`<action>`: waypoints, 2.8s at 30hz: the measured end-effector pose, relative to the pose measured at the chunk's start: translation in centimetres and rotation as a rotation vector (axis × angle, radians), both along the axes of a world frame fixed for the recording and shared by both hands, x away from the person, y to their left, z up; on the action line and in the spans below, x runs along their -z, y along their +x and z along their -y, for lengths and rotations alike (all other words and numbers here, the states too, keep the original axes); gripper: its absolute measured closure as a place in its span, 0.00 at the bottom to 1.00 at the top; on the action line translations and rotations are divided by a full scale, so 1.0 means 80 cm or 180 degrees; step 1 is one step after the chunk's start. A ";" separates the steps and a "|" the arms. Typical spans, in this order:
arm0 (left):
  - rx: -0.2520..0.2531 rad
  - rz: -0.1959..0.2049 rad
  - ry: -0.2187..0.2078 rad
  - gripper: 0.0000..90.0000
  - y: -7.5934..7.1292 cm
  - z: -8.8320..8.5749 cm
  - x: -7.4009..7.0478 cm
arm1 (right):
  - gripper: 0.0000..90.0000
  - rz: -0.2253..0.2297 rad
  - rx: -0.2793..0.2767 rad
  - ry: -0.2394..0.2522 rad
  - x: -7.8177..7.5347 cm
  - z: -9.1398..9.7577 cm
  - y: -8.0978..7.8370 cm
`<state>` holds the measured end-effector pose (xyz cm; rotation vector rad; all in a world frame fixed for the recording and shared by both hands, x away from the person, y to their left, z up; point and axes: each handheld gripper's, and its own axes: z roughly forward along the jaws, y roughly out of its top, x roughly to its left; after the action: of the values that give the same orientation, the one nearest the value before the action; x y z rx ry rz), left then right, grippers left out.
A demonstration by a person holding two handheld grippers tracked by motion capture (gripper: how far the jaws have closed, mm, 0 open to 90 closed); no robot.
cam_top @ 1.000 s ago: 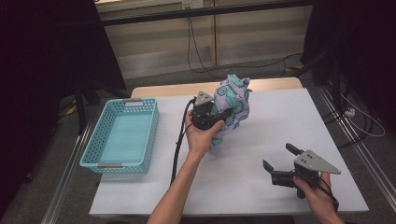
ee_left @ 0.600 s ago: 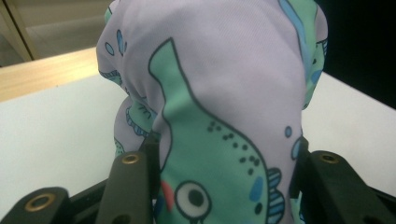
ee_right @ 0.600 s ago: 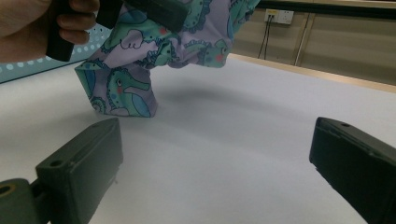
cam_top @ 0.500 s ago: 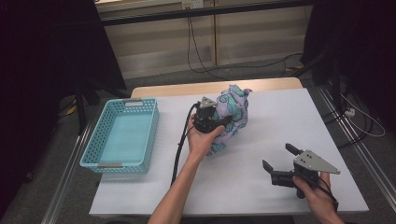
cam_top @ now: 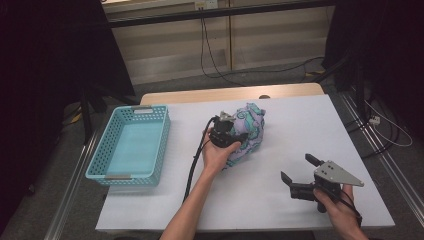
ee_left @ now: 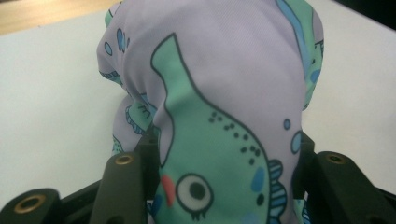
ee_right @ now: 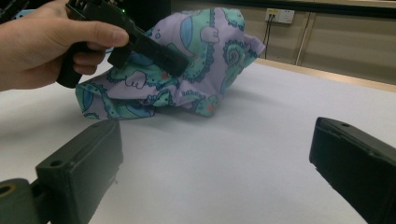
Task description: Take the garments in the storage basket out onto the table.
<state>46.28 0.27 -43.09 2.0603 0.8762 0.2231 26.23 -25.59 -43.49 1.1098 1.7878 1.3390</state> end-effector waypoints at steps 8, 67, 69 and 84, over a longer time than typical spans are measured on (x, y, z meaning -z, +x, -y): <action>0.0076 -0.0062 0.0136 0.46 0.000 0.006 0.006 | 0.03 -0.0003 0.0000 0.0000 0.000 0.000 0.000; 0.0063 0.1124 -0.0435 0.03 -0.079 -0.072 -0.074 | 0.03 0.0003 0.0043 -0.0007 0.000 0.001 -0.002; 0.0016 0.1159 -0.0422 0.03 -0.084 -0.078 -0.076 | 0.03 0.0003 0.0042 -0.0007 0.000 0.001 -0.001; -0.0178 0.1187 -0.0320 0.03 -0.128 -0.144 -0.065 | 0.03 0.0032 0.0045 -0.0006 -0.001 0.001 -0.004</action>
<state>36.05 11.76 -37.90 1.8232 0.6987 0.5624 25.93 -25.70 -43.39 1.1111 1.7705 1.3320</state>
